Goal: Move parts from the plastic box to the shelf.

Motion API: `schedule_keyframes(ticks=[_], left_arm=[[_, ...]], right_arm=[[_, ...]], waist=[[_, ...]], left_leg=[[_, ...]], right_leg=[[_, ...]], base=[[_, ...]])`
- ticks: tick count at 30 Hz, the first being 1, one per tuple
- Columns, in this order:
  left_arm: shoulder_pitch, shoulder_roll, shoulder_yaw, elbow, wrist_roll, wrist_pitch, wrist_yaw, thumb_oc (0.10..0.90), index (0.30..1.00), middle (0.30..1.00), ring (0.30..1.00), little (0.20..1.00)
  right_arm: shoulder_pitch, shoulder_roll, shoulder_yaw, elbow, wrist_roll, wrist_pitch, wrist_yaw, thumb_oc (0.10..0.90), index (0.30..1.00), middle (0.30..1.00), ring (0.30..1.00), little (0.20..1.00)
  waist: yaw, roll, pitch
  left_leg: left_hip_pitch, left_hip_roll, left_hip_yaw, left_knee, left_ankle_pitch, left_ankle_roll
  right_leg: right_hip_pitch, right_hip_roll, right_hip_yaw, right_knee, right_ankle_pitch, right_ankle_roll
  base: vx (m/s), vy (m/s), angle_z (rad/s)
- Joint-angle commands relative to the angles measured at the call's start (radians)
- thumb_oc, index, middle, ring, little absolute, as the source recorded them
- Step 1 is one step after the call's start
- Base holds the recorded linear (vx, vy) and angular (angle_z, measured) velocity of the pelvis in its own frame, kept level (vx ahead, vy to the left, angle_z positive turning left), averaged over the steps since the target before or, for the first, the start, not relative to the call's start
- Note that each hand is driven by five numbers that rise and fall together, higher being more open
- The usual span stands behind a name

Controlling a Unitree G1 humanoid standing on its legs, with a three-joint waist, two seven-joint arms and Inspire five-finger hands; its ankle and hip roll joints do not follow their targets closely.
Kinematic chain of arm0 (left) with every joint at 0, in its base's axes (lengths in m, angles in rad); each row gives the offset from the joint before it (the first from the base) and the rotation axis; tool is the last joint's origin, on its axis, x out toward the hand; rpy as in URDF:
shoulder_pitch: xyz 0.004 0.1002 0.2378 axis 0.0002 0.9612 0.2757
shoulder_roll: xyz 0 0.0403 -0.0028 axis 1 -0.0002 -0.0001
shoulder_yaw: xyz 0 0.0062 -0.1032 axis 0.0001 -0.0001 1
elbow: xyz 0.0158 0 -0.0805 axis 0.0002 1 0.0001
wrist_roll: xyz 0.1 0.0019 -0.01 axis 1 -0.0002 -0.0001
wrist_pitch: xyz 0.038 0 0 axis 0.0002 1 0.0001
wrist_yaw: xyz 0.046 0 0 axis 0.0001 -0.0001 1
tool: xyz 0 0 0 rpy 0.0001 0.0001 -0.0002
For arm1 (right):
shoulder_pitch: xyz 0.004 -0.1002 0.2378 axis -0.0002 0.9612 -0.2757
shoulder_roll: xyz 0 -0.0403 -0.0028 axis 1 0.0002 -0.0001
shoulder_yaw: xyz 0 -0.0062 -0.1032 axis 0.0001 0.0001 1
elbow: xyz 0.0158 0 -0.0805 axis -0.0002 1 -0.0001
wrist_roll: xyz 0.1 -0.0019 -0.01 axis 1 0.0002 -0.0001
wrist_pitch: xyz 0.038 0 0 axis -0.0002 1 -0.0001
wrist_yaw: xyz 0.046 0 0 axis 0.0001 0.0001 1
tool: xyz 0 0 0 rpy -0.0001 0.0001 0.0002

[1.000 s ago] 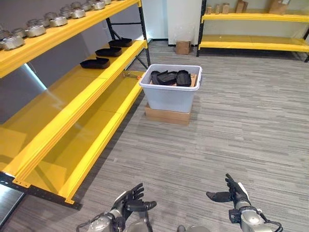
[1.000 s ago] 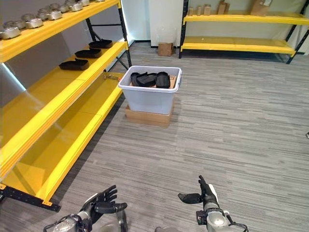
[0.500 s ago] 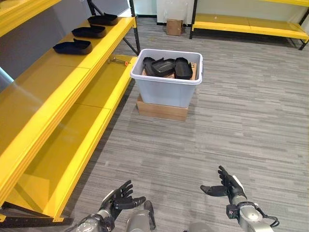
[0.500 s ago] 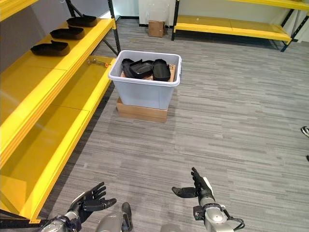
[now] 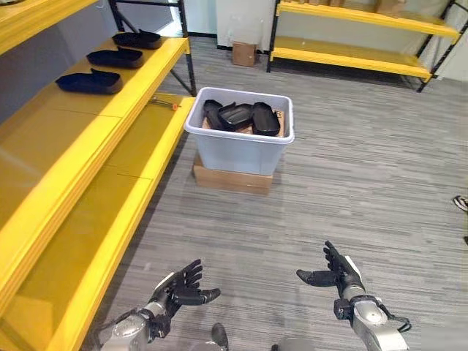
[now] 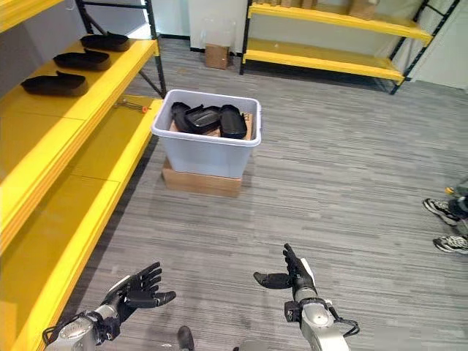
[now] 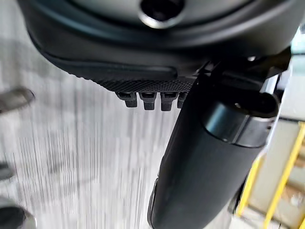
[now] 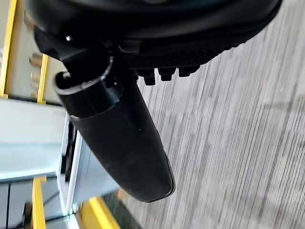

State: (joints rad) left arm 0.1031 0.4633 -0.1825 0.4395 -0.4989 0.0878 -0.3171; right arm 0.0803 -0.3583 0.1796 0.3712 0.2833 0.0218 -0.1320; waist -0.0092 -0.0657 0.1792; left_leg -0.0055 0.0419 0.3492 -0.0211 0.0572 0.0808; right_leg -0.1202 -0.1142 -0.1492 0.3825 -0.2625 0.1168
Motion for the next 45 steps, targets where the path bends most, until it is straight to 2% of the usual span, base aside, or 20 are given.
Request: schedule_keyframes(ticks=[1, 2, 4, 8, 10, 13, 17, 20, 24, 26, 28, 29, 32, 35, 37, 39, 42, 43, 44, 45], left_arm=[[-0.073, -0.006, -0.034, -0.073, -0.005, -0.037, -0.027, 0.900, 1.000, 1.000, 1.000, 1.000], [-0.084, -0.009, -0.046, -0.068, 0.000, -0.030, -0.034, 0.900, 1.000, 1.000, 1.000, 1.000], [-0.084, -0.006, -0.061, -0.062, 0.010, -0.033, -0.055, 0.900, 1.000, 1.000, 1.000, 1.000], [-0.059, 0.004, -0.064, -0.064, 0.028, -0.043, -0.081, 0.900, 1.000, 1.000, 1.000, 1.000], [-0.051, 0.008, -0.070, -0.065, 0.042, -0.055, -0.101, 0.900, 1.000, 1.000, 1.000, 1.000], [-0.055, 0.012, -0.085, -0.083, 0.058, -0.034, -0.141, 0.900, 1.000, 1.000, 1.000, 1.000], [-0.066, -0.007, -0.118, -0.095, 0.080, -0.010, -0.138, 0.900, 1.000, 1.000, 1.000, 1.000], [-0.062, -0.016, -0.142, -0.103, 0.069, 0.002, -0.129, 0.900, 1.000, 1.000, 1.000, 1.000], [-0.064, -0.037, -0.180, -0.110, 0.060, 0.012, -0.094, 0.900, 1.000, 1.000, 1.000, 1.000], [-0.063, -0.047, -0.193, -0.102, 0.073, 0.003, -0.079, 0.900, 1.000, 1.000, 1.000, 1.000], [-0.062, -0.067, -0.209, -0.098, 0.063, -0.004, -0.052, 0.900, 1.000, 1.000, 1.000, 1.000], [-0.062, -0.070, -0.209, -0.099, 0.060, -0.005, -0.044, 0.900, 1.000, 1.000, 1.000, 1.000], [-0.062, -0.083, -0.221, -0.085, 0.038, -0.009, -0.005, 0.900, 1.000, 1.000, 1.000, 1.000], [-0.049, -0.076, -0.220, -0.074, 0.047, -0.016, -0.001, 0.900, 1.000, 1.000, 1.000, 1.000], [-0.033, -0.079, -0.195, -0.056, 0.047, -0.022, -0.004, 0.900, 1.000, 1.000, 1.000, 1.000], [-0.024, -0.072, -0.164, -0.055, 0.050, -0.007, 0.011, 0.900, 1.000, 1.000, 1.000, 1.000], [-0.014, -0.063, -0.121, -0.041, 0.033, 0.000, 0.032, 0.900, 1.000, 1.000, 1.000, 1.000], [0.001, -0.047, -0.101, -0.038, 0.011, -0.011, 0.050, 0.900, 1.000, 1.000, 1.000, 1.000], [0.005, -0.046, -0.095, -0.032, 0.004, -0.020, 0.056, 0.900, 1.000, 1.000, 1.000, 1.000], [0.014, -0.044, -0.084, -0.021, -0.008, -0.034, 0.068, 0.900, 1.000, 1.000, 1.000, 1.000]], right_arm=[[-0.040, -0.032, -0.038, -0.005, 0.046, -0.111, -0.033, 0.900, 1.000, 1.000, 1.000, 1.000], [-0.048, -0.022, -0.043, 0.007, 0.048, -0.107, -0.042, 0.900, 1.000, 1.000, 1.000, 1.000], [-0.053, -0.006, -0.068, 0.010, 0.046, -0.094, -0.042, 0.900, 1.000, 1.000, 1.000, 1.000], [-0.042, 0.008, -0.087, 0.002, 0.029, -0.083, -0.038, 0.900, 1.000, 1.000, 1.000, 1.000], [-0.035, 0.012, -0.080, -0.003, 0.015, -0.087, -0.030, 0.900, 1.000, 1.000, 1.000, 1.000], [-0.007, 0.010, -0.073, -0.018, -0.018, -0.086, -0.025, 0.900, 1.000, 1.000, 1.000, 1.000], [0.029, -0.016, -0.066, -0.024, -0.034, -0.095, 0.006, 0.900, 1.000, 1.000, 1.000, 1.000], [0.031, -0.026, -0.034, -0.039, -0.053, -0.090, 0.008, 0.900, 1.000, 1.000, 1.000, 1.000], [0.012, -0.036, 0.008, -0.044, -0.054, -0.078, 0.008, 0.900, 1.000, 1.000, 1.000, 1.000], [0.008, -0.039, 0.018, -0.040, -0.047, -0.086, 0.019, 0.900, 1.000, 1.000, 1.000, 1.000], [0.005, -0.046, 0.032, -0.043, -0.056, -0.097, 0.036, 0.900, 1.000, 1.000, 1.000, 1.000], [0.005, -0.048, 0.033, -0.043, -0.058, -0.098, 0.040, 0.900, 1.000, 1.000, 1.000, 1.000], [0.006, -0.058, 0.039, -0.034, -0.056, -0.106, 0.043, 0.900, 1.000, 1.000, 1.000, 1.000], [0.011, -0.068, 0.034, -0.035, -0.041, -0.107, 0.049, 0.900, 1.000, 1.000, 1.000, 1.000], [0.014, -0.078, 0.035, -0.030, -0.030, -0.114, 0.055, 0.900, 1.000, 1.000, 1.000, 1.000], [0.018, -0.082, 0.031, -0.036, -0.042, -0.118, 0.068, 0.900, 1.000, 1.000, 1.000, 1.000], [0.021, -0.088, 0.025, -0.048, -0.054, -0.124, 0.088, 0.900, 1.000, 1.000, 1.000, 1.000], [0.018, -0.088, 0.021, -0.059, -0.058, -0.120, 0.097, 0.900, 1.000, 1.000, 1.000, 1.000], [0.017, -0.088, 0.020, -0.060, -0.061, -0.123, 0.101, 0.900, 1.000, 1.000, 1.000, 1.000], [0.017, -0.091, 0.020, -0.060, -0.069, -0.131, 0.106, 0.900, 1.000, 1.000, 1.000, 1.000]], waist=[[-0.040, 0.032, -0.013], [-0.051, 0.031, -0.002], [-0.060, 0.041, 0.015], [-0.064, 0.043, 0.035], [-0.063, 0.029, 0.036], [-0.076, 0.010, 0.028], [-0.107, 0.001, 0.006], [-0.125, -0.002, -0.008], [-0.149, 0.011, -0.021], [-0.156, 0.018, -0.028], [-0.160, 0.023, -0.041], [-0.161, 0.024, -0.044], [-0.158, 0.042, -0.070], [-0.145, 0.043, -0.086], [-0.127, 0.028, -0.088], [-0.111, 0.026, -0.074], [-0.094, 0.024, -0.049], [-0.085, 0.024, -0.033], [-0.083, 0.026, -0.030], [-0.076, 0.030, -0.023]], left_leg=[[0.062, -0.038, -0.058, 0.072, -0.165, -0.055], [0.096, -0.035, -0.070, 0.075, -0.199, -0.051], [0.130, -0.020, -0.097, 0.097, -0.234, -0.051], [0.155, -0.012, -0.120, 0.165, -0.284, -0.053], [0.153, -0.022, -0.121, 0.219, -0.316, -0.053], [0.140, -0.044, -0.146, 0.309, -0.374, -0.047], [0.130, -0.050, -0.162, 0.369, -0.421, -0.049], [0.152, -0.035, -0.140, 0.375, -0.447, -0.046], [0.189, -0.027, -0.112, 0.363, -0.465, -0.033], [0.191, -0.019, -0.099, 0.375, -0.440, -0.040], [0.169, 0.002, -0.086, 0.420, -0.357, -0.067], [0.166, 0.005, -0.086, 0.429, -0.343, -0.072], [0.163, -0.010, -0.112, 0.462, -0.244, -0.116], [0.122, -0.014, -0.115, 0.583, -0.140, -0.149], [0.007, 0.017, -0.086, 0.887, -0.092, -0.157], [-0.101, 0.053, -0.073, 1.009, -0.119, -0.132], [-0.156, 0.091, -0.049, 0.930, -0.133, -0.110], [-0.163, 0.120, -0.025, 0.758, -0.119, -0.100], [-0.160, 0.129, -0.016, 0.699, -0.107, -0.103], [-0.158, 0.143, -0.002, 0.556, -0.073, -0.113]], right_leg=[[-0.038, -0.025, 0.004, -0.225, 0.347, 0.057], [-0.091, -0.081, 0.042, -0.260, 0.403, 0.081], [-0.139, -0.138, 0.083, -0.329, 0.430, 0.094], [-0.128, -0.188, 0.083, -0.398, 0.462, 0.102], [-0.107, -0.209, 0.059, -0.426, 0.486, 0.107], [-0.079, -0.224, 0.089, -0.450, 0.510, 0.104], [-0.061, -0.192, 0.137, -0.423, 0.462, 0.097], [-0.082, -0.143, 0.144, -0.321, 0.418, 0.095], [-0.143, -0.066, 0.131, -0.175, 0.359, 0.059], [-0.148, -0.038, 0.118, -0.159, 0.332, 0.036], [-0.123, 0.001, 0.100, -0.178, 0.301, -0.002], [-0.117, 0.006, 0.097, -0.183, 0.296, -0.008], [-0.086, 0.036, 0.063, -0.208, 0.265, -0.044], [-0.045, 0.054, 0.023, -0.231, 0.231, -0.084], [0.007, 0.062, -0.013, -0.245, 0.190, -0.137], [0.048, 0.077, -0.019, -0.240, 0.159, -0.161], [0.099, 0.088, -0.011, -0.234, 0.138, -0.160], [0.129, 0.098, 0.005, -0.232, 0.126, -0.153], [0.139, 0.101, 0.011, -0.234, 0.122, -0.150], [0.160, 0.105, 0.020, -0.241, 0.114, -0.141]], base=[[0.26, -0.138, -0.13], [0.27, -0.131, -0.10], [0.33, -0.123, 0.01], [0.33, -0.076, 0.44], [0.49, -0.077, 0.36], [0.62, -0.061, 0.01], [0.68, -0.040, 0.40], [0.52, -0.044, 0.22], [0.58, -0.013, 0.04], [0.36, -0.033, 0.02], [0.39, -0.053, 0.00], [0.35, -0.027, 0.09], [0.31, -0.008, 0.18], [0.22, -0.076, 0.23], [0.24, -0.150, 0.30], [0.25, -0.052, 0.17], [0.30, 0.108, 0.21], [0.27, 0.188, 0.18], [0.34, 0.277, 0.07], [0.27, 0.258, -0.03]])
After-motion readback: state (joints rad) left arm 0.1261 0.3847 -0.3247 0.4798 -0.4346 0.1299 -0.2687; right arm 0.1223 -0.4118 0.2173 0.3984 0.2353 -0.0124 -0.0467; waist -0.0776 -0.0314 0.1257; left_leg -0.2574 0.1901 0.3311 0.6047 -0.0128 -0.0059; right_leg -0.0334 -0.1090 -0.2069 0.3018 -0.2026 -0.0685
